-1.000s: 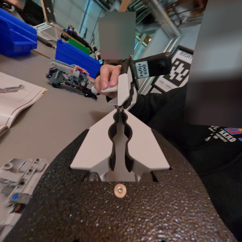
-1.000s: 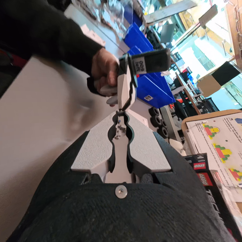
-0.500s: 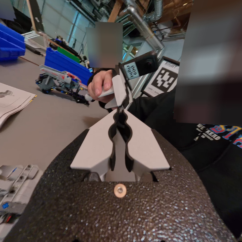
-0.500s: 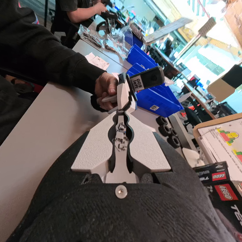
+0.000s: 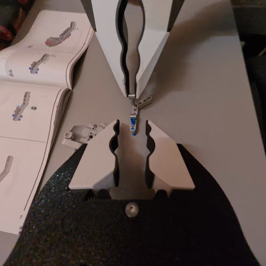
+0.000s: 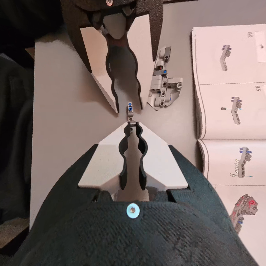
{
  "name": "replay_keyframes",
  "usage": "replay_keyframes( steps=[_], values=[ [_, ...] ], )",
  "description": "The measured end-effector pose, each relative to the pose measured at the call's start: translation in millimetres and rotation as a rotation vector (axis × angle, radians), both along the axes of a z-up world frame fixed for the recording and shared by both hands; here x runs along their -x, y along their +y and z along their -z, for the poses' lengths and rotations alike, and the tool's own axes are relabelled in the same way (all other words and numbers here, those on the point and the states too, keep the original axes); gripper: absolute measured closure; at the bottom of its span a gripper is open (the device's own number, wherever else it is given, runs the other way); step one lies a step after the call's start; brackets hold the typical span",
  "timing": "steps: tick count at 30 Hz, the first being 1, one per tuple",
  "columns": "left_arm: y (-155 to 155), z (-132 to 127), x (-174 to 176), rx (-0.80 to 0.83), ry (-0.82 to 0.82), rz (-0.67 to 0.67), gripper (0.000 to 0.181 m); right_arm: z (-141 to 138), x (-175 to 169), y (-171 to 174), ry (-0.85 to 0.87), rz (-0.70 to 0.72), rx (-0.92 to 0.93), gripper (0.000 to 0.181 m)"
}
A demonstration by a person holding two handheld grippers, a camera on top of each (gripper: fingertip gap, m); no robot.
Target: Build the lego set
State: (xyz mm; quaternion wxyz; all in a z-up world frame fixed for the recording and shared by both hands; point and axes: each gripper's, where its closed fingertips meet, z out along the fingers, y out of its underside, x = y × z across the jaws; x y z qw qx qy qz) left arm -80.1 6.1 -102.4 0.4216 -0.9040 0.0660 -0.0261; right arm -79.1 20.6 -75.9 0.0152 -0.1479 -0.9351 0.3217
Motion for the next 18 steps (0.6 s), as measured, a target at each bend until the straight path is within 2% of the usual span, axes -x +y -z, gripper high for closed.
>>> replay_keyframes(
  steps=[4, 11, 18],
  values=[
    [3.2, 7.5, -0.2, 0.027, 0.000, -0.020, 0.152, 6.3, -0.1, -5.5, -0.016, -0.040, 0.014, 0.175],
    [6.3, 10.2, -4.4, 0.036, 0.018, 0.005, 0.176, 15.2, -2.1, -6.7, 0.001, -0.071, -0.030, 0.175],
    [6.0, 10.4, -5.7, 0.035, 0.008, 0.018, 0.176, 15.6, -4.9, -7.8, -0.039, -0.089, -0.088, 0.175]
  ],
)
